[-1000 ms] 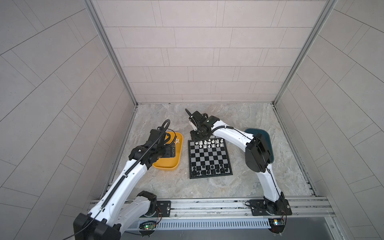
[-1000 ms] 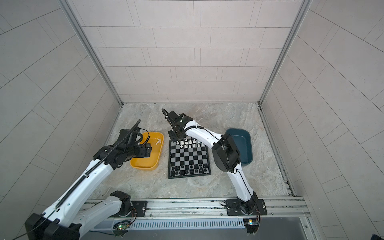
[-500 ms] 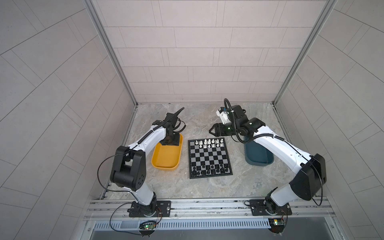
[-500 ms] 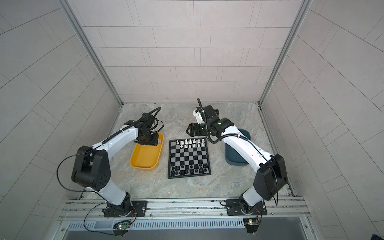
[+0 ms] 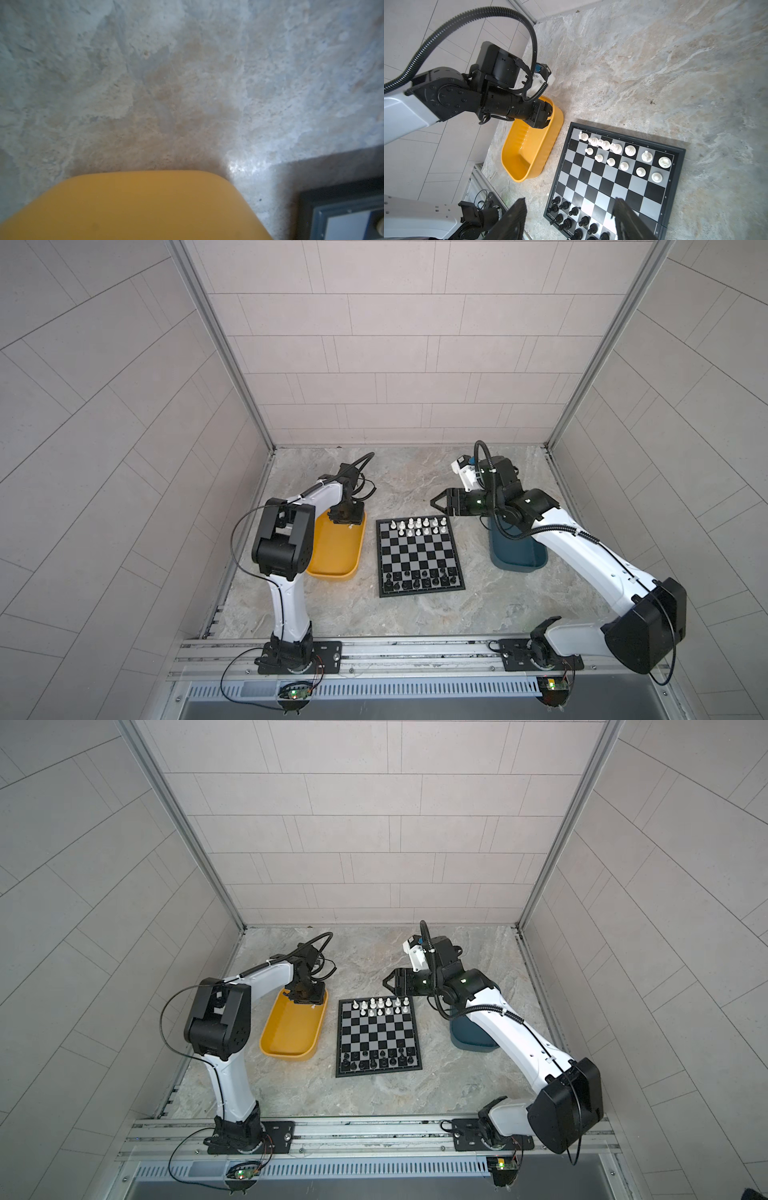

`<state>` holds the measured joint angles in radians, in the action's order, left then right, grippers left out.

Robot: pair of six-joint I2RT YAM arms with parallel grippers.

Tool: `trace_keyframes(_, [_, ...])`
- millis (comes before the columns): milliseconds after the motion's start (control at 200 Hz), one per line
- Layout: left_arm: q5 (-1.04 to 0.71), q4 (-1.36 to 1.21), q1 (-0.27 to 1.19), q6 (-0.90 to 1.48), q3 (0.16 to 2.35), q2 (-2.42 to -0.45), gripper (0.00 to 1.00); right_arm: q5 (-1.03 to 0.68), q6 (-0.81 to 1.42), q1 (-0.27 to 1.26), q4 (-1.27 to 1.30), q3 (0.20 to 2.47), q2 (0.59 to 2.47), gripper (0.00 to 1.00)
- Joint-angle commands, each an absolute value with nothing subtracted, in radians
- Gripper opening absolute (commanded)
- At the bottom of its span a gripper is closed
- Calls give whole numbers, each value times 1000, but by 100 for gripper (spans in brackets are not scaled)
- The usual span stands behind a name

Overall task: Set up the chess pieces on the board
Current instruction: 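Raise the right gripper toward the teal tub while the left enters the yellow tub, then close the left gripper on a white piece in the yellow tub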

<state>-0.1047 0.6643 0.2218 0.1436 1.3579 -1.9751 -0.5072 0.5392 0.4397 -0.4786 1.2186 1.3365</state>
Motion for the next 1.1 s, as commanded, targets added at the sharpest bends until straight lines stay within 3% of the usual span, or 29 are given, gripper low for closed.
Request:
trace_keyframes(0, [-67,659,222,163,1379,-2003,43,-524,540,427,-474,1207,1307,67])
trace_keyframes(455, [-45,634,227,317,1260,-1910,23,-553,574,420,-430,1194,1325,66])
trace_keyframes(811, [-52,726,223,523,1221,-1710,18,-525,561,454,-413,1186,1349,68])
trace_keyframes(1096, [-229,833,201,821,1235,-1477,15,-547,646,600,-57,1150,1491,68])
